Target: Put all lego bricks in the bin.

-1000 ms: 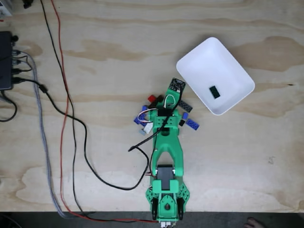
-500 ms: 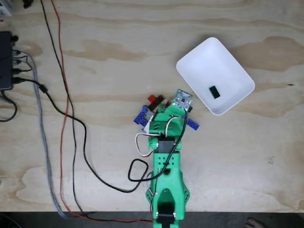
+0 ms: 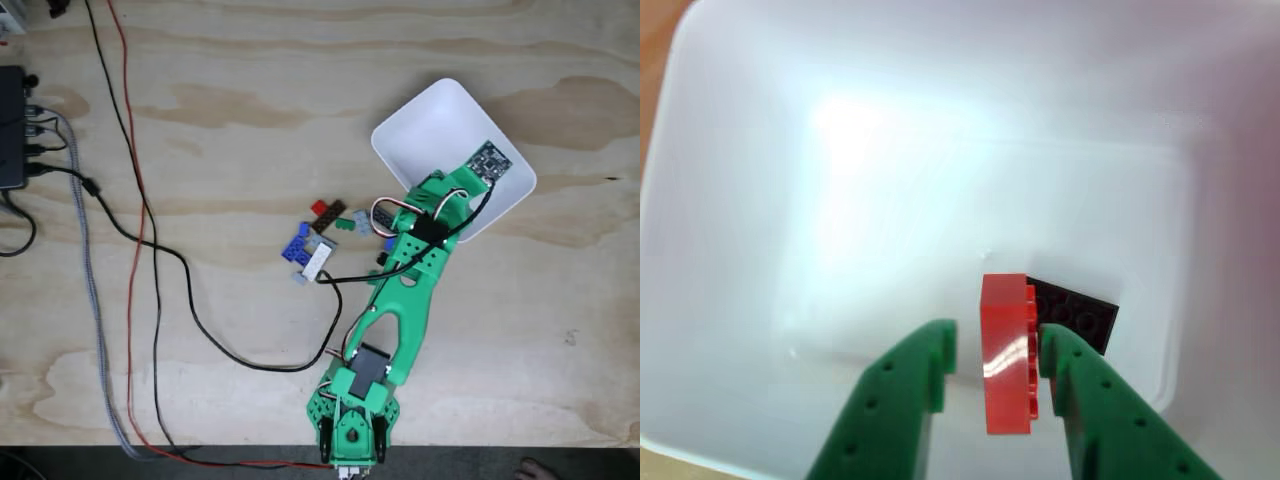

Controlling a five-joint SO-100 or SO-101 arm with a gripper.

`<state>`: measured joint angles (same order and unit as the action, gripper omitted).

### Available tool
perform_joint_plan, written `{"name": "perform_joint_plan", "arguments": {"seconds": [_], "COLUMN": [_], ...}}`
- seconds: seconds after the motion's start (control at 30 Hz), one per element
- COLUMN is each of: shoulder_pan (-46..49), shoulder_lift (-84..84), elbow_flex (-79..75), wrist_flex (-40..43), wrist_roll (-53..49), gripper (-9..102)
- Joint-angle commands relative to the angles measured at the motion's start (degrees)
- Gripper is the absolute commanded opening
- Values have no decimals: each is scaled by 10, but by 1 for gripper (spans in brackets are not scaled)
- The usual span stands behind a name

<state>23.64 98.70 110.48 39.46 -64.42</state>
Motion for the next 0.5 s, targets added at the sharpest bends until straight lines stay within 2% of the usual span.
{"name": "perform_joint_plan", "arguments": {"seconds": [0.0,0.13,0.27,0.37,0.4,0.47], "shoulder_pan": [2,-19,-104,-174,-181,-184], "shoulder_lift": [75,235,433,489,468,410], "elbow_flex": [-33,28,114,219,248,308], "wrist_flex": [-2,51,221,325,336,290], "wrist_roll": [33,41,-5,-81,-108,-142], "gripper": [28,29,25,18,17,16]}}
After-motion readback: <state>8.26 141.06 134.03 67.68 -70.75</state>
